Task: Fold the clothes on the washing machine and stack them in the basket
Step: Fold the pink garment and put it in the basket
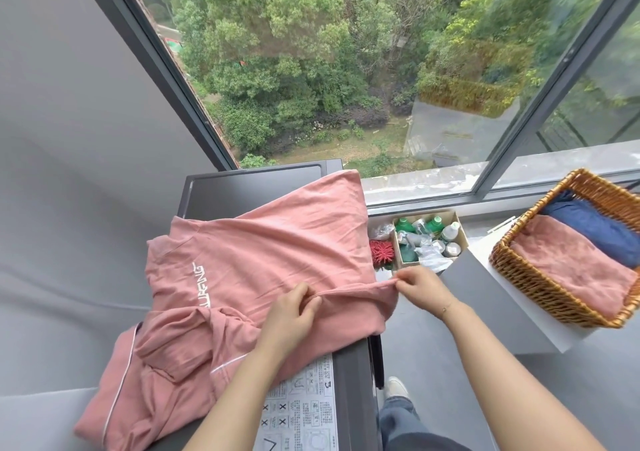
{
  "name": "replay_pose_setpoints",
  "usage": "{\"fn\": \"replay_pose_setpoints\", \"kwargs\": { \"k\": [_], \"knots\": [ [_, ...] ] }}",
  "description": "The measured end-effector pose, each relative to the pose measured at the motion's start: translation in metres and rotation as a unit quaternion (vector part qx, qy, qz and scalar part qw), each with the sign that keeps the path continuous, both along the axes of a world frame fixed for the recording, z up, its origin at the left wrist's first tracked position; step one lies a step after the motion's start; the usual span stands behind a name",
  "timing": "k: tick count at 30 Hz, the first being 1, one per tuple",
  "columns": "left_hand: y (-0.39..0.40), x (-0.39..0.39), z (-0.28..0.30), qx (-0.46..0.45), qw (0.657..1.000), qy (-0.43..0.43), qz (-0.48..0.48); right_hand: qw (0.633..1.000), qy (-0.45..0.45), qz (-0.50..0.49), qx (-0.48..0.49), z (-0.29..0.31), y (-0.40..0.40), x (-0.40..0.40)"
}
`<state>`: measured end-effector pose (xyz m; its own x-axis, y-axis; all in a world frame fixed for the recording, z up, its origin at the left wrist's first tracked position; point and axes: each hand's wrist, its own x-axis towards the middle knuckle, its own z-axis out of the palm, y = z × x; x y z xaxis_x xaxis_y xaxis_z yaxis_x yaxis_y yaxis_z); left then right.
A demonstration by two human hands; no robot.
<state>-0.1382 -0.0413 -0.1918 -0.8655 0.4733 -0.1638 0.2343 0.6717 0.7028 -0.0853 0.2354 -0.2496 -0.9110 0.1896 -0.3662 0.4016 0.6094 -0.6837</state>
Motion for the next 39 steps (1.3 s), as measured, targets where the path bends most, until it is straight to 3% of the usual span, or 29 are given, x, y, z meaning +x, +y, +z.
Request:
{"fn": "replay_pose_setpoints", "kwargs": {
  "k": [2, 5, 11, 15, 17, 19, 21, 25, 30, 32, 34, 35, 37, 39],
  "knots": [
    [-0.002, 0.000, 0.004, 0.025, 0.998, -0.052, -0.017, 0.993, 0.039, -0.093, -0.058, 0.014, 0.006, 0.000],
    [-0.002, -0.002, 0.010, 0.016, 0.996, -0.090, -0.018, 0.990, 0.037, -0.100, -0.094, 0.039, 0.015, -0.011],
    [-0.002, -0.015, 0.004, -0.110, 0.991, -0.020, 0.070, 0.991, 0.037, -0.019, 0.123, 0.043, 0.005, -0.061],
    [-0.007, -0.016, 0.002, -0.150, 0.988, 0.004, 0.034, 0.979, -0.018, -0.029, 0.202, 0.013, -0.010, -0.069],
    [-0.015, -0.015, 0.009, -0.164, 0.986, 0.011, 0.005, 0.979, 0.038, -0.094, 0.177, 0.012, -0.022, -0.060],
    [-0.032, -0.017, 0.014, -0.214, 0.977, 0.002, -0.012, 0.963, 0.172, -0.155, 0.140, 0.017, -0.043, -0.045],
    [-0.053, -0.022, 0.014, -0.251, 0.968, -0.009, -0.003, 0.955, 0.245, -0.120, 0.116, 0.017, -0.075, -0.028],
    [-0.077, -0.031, 0.007, -0.302, 0.951, 0.029, 0.056, 0.965, 0.165, 0.054, 0.197, -0.012, -0.117, -0.012],
    [-0.090, -0.038, 0.018, -0.260, 0.949, 0.137, 0.115, 0.971, 0.049, 0.029, 0.231, -0.013, -0.108, -0.025],
    [-0.104, -0.037, 0.025, -0.223, 0.946, 0.173, 0.160, 0.958, 0.089, -0.009, 0.273, 0.004, -0.117, -0.025],
    [-0.129, -0.032, 0.032, -0.182, 0.937, 0.145, 0.262, 0.951, 0.200, -0.049, 0.230, 0.019, -0.136, -0.022],
    [-0.148, -0.027, 0.032, -0.163, 0.927, 0.117, 0.317, 0.962, 0.216, -0.041, 0.163, 0.030, -0.149, -0.019],
    [-0.190, -0.014, 0.030, -0.134, 0.907, 0.045, 0.397, 0.988, 0.147, 0.012, 0.044, 0.049, -0.184, -0.015],
    [-0.217, -0.005, 0.018, -0.144, 0.897, -0.025, 0.417, 0.997, 0.049, 0.054, 0.036, 0.056, -0.211, -0.016]
  ]
}}
